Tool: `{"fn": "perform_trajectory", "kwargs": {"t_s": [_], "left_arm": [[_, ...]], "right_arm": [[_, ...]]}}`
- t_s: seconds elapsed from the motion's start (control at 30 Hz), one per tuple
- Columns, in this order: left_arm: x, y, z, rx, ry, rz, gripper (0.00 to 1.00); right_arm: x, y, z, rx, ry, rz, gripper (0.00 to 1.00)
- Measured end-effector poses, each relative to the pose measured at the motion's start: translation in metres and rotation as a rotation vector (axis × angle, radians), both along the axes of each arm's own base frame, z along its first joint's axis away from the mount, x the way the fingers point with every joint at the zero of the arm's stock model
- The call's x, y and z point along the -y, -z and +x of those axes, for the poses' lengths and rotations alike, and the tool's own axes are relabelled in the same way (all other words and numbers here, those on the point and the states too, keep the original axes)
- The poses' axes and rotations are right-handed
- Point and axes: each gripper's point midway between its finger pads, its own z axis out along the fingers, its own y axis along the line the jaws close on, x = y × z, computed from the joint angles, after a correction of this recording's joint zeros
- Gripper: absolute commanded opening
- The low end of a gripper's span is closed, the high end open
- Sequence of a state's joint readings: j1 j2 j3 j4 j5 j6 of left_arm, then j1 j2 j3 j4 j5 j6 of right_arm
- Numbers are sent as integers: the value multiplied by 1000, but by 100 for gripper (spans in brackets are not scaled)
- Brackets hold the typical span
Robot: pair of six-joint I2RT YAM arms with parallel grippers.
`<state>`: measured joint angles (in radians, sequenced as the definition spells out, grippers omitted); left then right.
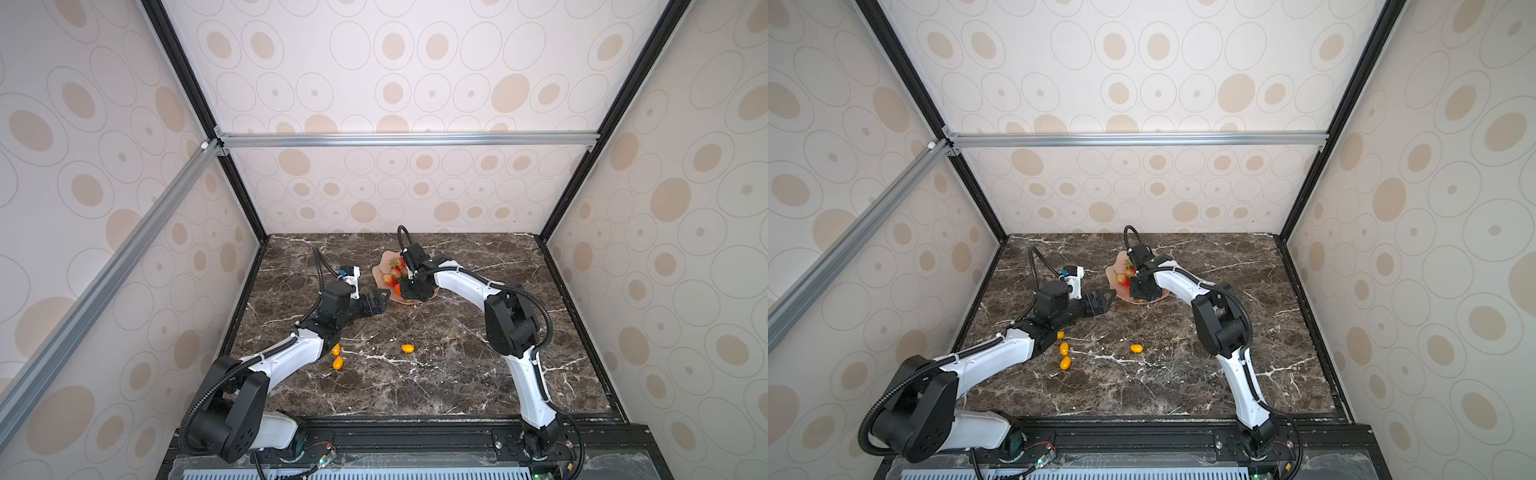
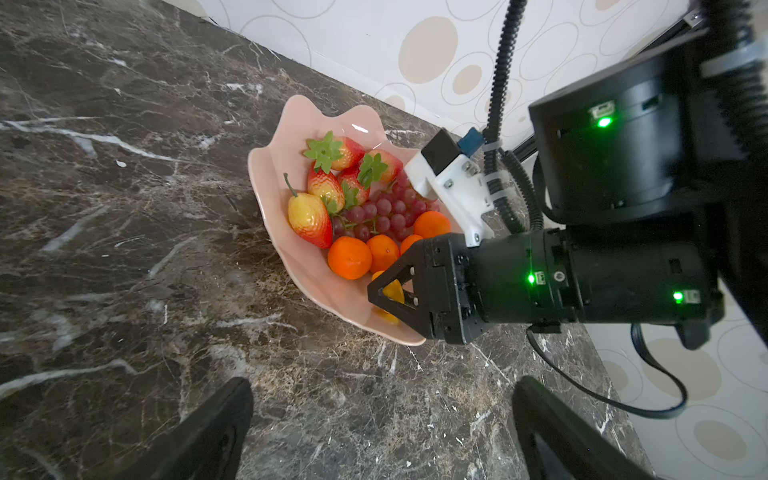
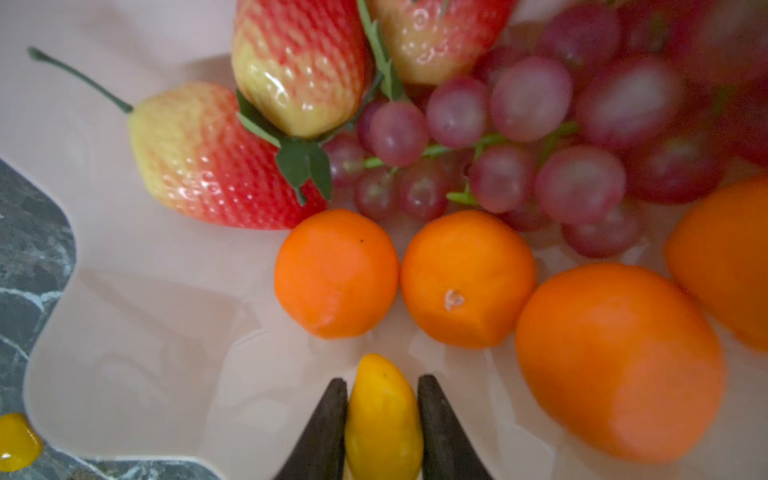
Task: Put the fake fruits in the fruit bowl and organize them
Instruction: 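Lower the yellow fruit into the bowl beside the oranges and open right gripper, then move the right gripper back to another small yellow fruit on the table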
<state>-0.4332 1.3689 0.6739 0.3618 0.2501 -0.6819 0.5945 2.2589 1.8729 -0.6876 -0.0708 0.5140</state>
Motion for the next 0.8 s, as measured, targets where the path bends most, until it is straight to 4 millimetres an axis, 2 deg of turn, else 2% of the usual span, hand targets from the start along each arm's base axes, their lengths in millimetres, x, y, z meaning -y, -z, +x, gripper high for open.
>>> {"fn": "perform_trajectory", "kwargs": {"t_s": [0.13, 0.27, 0.43, 0.53, 0.67, 0.8], "left_arm": [[1, -2, 0, 4, 4, -9, 98], [2, -4, 1, 11, 5, -19, 98], [2, -6, 0, 13, 4, -19, 98], [-1, -11, -2, 24, 3, -11, 98], [-8, -16, -9, 20, -7, 37, 98], [-15, -21, -22, 13, -14, 92, 98]], "right_arm": [[-2, -1, -1, -4, -15, 11, 37], [-4, -1, -2, -7, -22, 16, 46], [-3, -3, -1, -1, -31, 8, 48], [-1, -11, 1, 21, -27, -1, 49], [6, -43, -1, 87, -16, 9, 50], [14, -88, -19, 191, -39, 41, 51]]}}
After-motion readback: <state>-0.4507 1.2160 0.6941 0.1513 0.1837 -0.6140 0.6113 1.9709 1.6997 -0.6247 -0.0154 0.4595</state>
